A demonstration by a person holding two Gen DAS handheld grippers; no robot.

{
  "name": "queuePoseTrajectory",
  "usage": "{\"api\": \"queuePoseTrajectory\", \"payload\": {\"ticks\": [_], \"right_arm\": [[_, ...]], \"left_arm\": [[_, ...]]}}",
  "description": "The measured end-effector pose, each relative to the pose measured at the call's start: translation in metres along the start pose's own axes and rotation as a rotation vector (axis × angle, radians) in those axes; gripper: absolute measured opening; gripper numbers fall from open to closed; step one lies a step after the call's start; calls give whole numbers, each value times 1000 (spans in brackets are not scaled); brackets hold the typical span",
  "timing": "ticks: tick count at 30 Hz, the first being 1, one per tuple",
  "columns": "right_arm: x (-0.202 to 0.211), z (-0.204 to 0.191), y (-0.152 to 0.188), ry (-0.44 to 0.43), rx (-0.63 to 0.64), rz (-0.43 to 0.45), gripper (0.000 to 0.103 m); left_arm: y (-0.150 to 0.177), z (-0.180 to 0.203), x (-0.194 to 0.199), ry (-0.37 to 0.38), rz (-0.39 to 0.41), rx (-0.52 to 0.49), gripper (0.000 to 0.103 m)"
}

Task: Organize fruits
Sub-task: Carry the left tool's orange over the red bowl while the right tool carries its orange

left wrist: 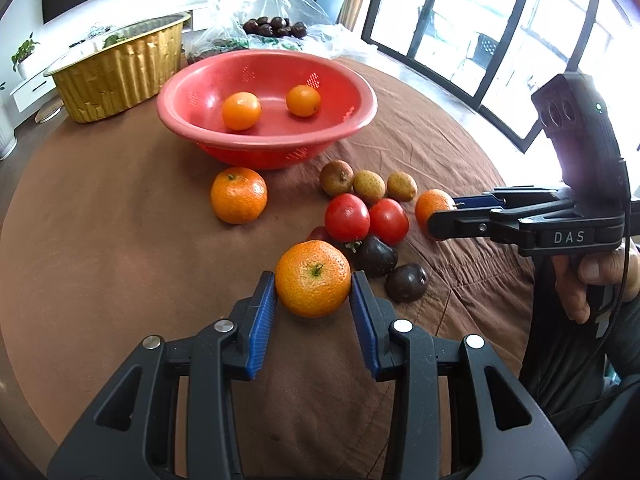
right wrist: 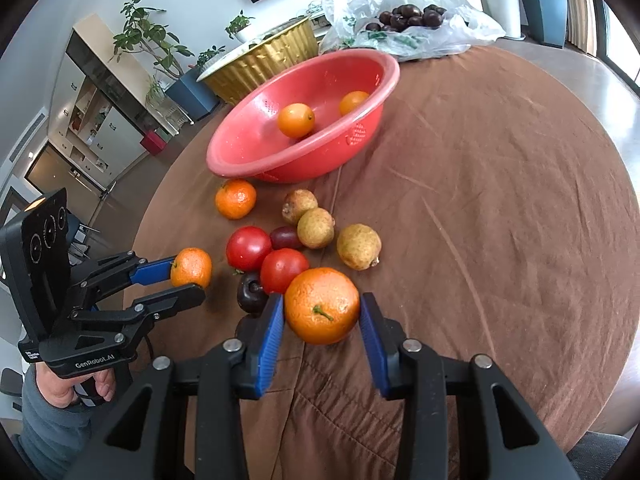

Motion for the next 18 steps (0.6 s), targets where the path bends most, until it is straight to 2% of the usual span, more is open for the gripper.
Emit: {"api": "queuePoseTrajectory", "payload": {"ticks": [9, 18], "right_arm": [[23, 0, -31, 12, 15, 69, 41], [28, -21, -93, 8, 84, 135, 41]], "left_arm": [[-35, -10, 19, -16, 79, 28, 35], [-98, -25, 21, -74, 129, 22, 35]]}}
Point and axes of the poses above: each gripper's, at about its wrist camera, not at the fingertips, and x roughly against the way its jaws point, z to its right, y to its underside, the point moved 9 cm from there along -x, roughly the way its jaws point, and after that the axes turned 3 degrees about z, right-handed, at the moved point
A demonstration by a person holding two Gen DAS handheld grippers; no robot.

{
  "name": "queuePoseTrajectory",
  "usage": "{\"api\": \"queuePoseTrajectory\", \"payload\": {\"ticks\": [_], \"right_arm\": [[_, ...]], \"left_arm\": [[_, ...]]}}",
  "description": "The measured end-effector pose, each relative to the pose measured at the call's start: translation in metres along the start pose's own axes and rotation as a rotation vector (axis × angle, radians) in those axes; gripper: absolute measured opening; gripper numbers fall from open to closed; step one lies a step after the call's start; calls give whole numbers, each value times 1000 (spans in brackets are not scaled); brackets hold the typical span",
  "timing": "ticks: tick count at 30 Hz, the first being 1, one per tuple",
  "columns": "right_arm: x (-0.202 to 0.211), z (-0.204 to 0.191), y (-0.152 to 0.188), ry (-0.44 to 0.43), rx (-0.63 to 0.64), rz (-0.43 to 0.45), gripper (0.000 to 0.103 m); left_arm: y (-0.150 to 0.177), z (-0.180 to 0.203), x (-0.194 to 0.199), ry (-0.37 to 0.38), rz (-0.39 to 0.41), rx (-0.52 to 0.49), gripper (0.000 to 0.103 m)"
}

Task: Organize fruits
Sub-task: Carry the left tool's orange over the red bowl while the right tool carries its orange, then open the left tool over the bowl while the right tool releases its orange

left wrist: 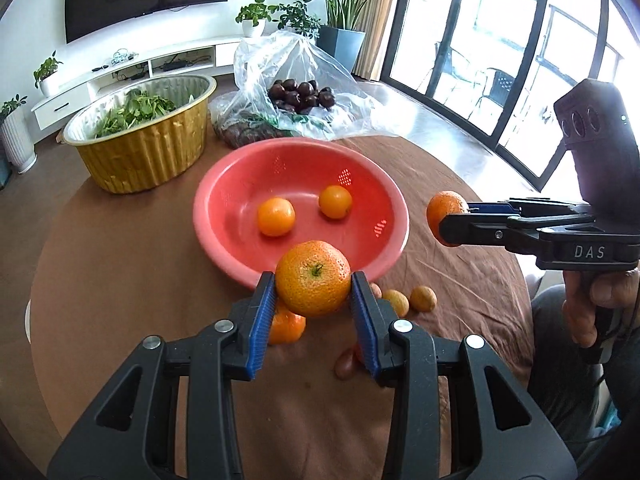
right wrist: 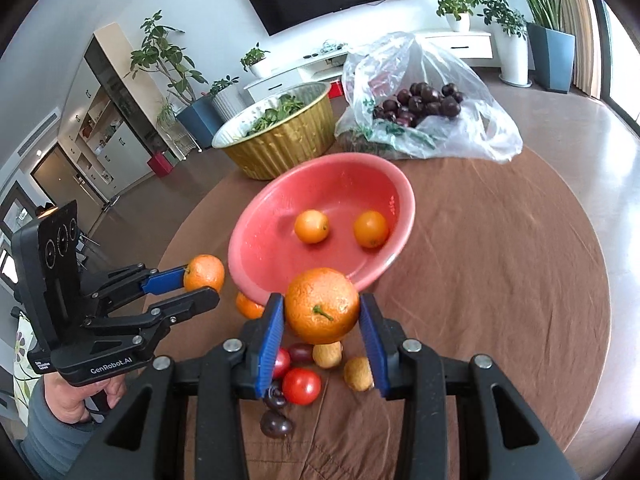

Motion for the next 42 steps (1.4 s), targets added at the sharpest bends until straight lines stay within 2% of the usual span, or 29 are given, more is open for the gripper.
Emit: {"api": "queuePoseTrajectory", "payload": {"ticks": [6, 11, 21, 30, 34, 38, 42], "right_arm": [[-28, -4, -31, 7, 33, -14, 41], [-61, 1, -38, 28, 49, -79, 41], [-103, 10, -25, 63, 93, -174, 41], [-110, 8, -24, 95, 145, -181, 41], [-112, 7, -24, 105, 165, -184, 42], [-112, 7, -24, 107, 168, -185, 42], [-112, 7, -25, 111, 171, -184, 42]], "left_arm": [[-28, -14, -29, -61, -16, -8, 35], [-36, -16, -53, -78, -40, -30, 35], [-22, -30, -86, -100, -106, -50, 35], [-17, -30, -101, -120, -135, -70, 36], [-17, -30, -101, -123, -133, -78, 39], [-19, -30, -97, -125, -118, -73, 52], [-20, -30, -93, -125, -109, -68, 53]]}}
Point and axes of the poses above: each gripper's, at about its wrist camera, not at the fingertips, and x roughly against the way its jaws point, z to its right, y to its underside, the point moved 9 cm from there along -x, roughly the way its jaws point, and after that the axes turned 3 degrees about z, right-handed, at the moved point
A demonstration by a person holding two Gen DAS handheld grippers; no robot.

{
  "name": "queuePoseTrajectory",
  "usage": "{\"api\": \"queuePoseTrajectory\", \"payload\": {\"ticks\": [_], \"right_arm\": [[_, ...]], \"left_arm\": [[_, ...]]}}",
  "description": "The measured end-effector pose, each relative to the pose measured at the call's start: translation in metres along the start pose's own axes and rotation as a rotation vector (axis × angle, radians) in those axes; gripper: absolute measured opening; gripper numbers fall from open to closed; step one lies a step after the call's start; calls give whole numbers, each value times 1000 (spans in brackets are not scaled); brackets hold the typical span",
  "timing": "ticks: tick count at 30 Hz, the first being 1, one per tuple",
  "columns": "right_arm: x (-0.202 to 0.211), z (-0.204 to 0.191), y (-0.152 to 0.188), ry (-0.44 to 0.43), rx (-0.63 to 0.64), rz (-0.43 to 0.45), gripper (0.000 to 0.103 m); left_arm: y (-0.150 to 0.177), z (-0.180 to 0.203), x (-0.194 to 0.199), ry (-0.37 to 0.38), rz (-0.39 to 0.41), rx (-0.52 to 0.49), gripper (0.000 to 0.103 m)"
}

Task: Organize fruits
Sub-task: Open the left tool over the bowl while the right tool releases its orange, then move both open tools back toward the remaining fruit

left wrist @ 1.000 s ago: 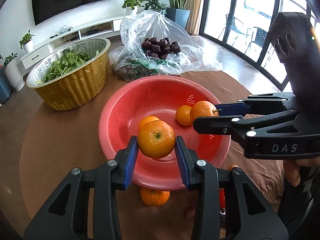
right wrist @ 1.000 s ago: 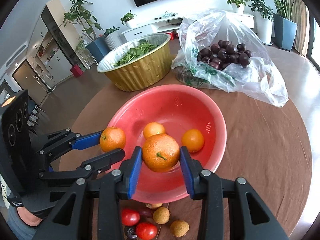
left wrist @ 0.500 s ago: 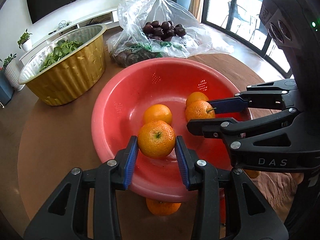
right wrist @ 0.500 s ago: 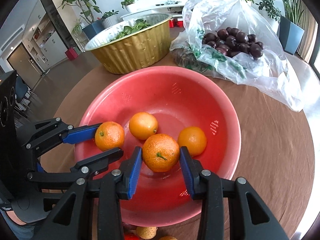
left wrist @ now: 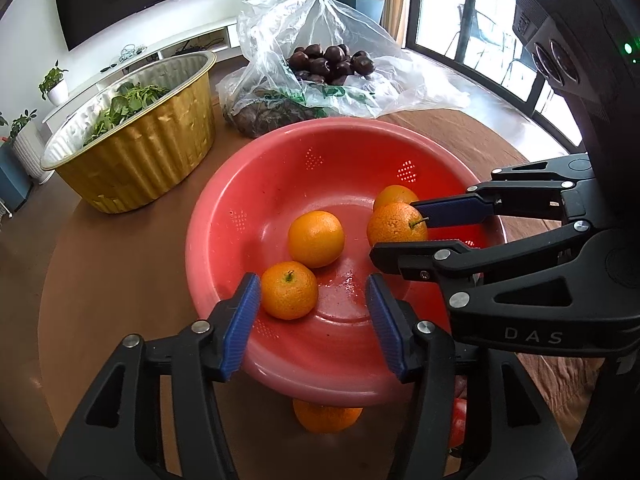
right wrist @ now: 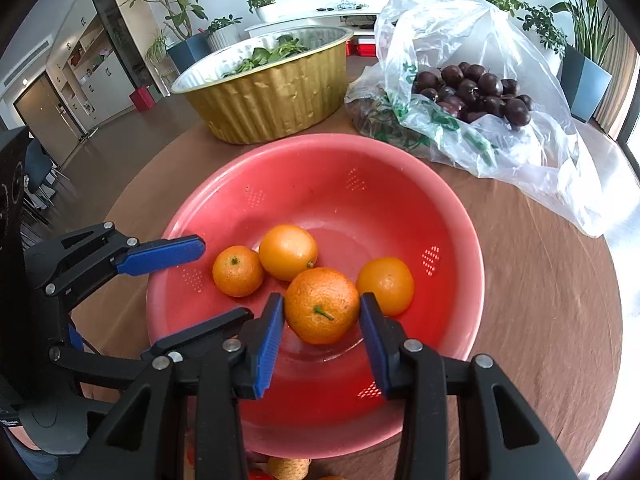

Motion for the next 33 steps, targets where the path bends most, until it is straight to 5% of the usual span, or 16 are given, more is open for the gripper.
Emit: {"api": "queuePoseTrajectory", "payload": {"ticks": [5, 14, 23, 33], "right_arm": [[4, 1, -3, -2, -14, 11, 52], [44, 4, 6, -10, -49, 88, 52], [91, -8, 79, -28, -107, 127, 53], [79, -51, 151, -32, -96, 47, 52]], "left_arm": [[1, -2, 14, 0, 22, 19, 53], [21, -2, 66, -4, 91, 69, 67], [87, 17, 100, 8, 80, 137, 67], [147, 41, 128, 27, 82, 228, 73]]}}
Point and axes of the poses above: each gripper's, at about its wrist camera, not at the fingertips, and x roughly against the way its jaws point, z to its right, y to its underside, the point moved 9 cm from there along -x, roughly the way its jaws point, and after that the axes turned 3 degrees about z, right-handed, at the moved point
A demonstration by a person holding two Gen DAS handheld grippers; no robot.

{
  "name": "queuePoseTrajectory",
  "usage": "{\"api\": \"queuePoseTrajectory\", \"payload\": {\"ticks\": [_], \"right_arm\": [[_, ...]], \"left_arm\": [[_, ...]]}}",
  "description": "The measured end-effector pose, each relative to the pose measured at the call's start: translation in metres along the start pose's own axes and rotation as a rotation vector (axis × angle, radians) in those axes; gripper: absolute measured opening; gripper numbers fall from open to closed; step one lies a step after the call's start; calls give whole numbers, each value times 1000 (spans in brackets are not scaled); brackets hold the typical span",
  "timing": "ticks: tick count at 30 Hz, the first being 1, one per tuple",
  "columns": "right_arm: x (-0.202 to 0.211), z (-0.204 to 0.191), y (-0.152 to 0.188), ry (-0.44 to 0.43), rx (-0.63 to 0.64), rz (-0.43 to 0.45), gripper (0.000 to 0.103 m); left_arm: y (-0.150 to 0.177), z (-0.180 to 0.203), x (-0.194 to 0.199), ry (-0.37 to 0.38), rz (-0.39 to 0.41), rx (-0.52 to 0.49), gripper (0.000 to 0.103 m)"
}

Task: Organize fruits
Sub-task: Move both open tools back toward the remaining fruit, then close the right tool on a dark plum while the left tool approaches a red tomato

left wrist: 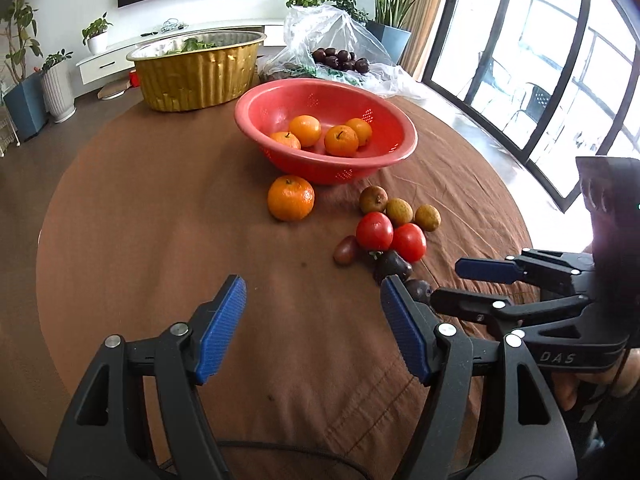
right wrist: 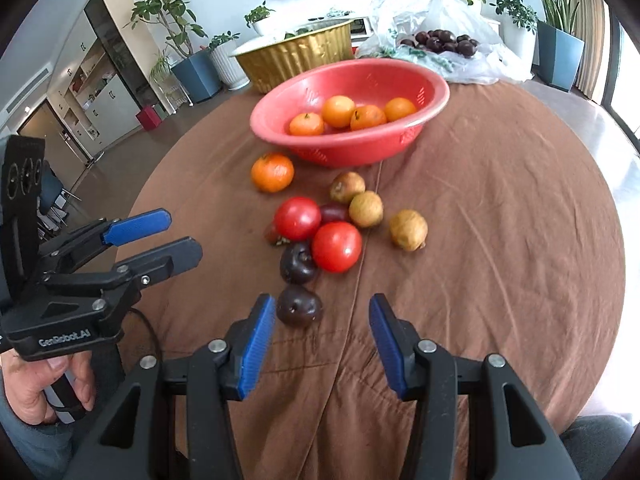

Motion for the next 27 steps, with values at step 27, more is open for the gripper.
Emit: {"api": "queuePoseTrajectory", "payload": {"ticks": [27], "right_arm": [[-26, -22, 10, 92, 162, -18, 31]], "left_arm": [[15, -1, -1, 7, -10, 9, 74]]}}
Point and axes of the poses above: each gripper's, at about its wrist camera, not at the fingertips, and x roughly against the way its jaws point, z to its right, y to its underside, the point moved 9 cm from there along -x, roughly the way its jaws point, and after that the axes turned 3 degrees about z, right-handed, at the moved point
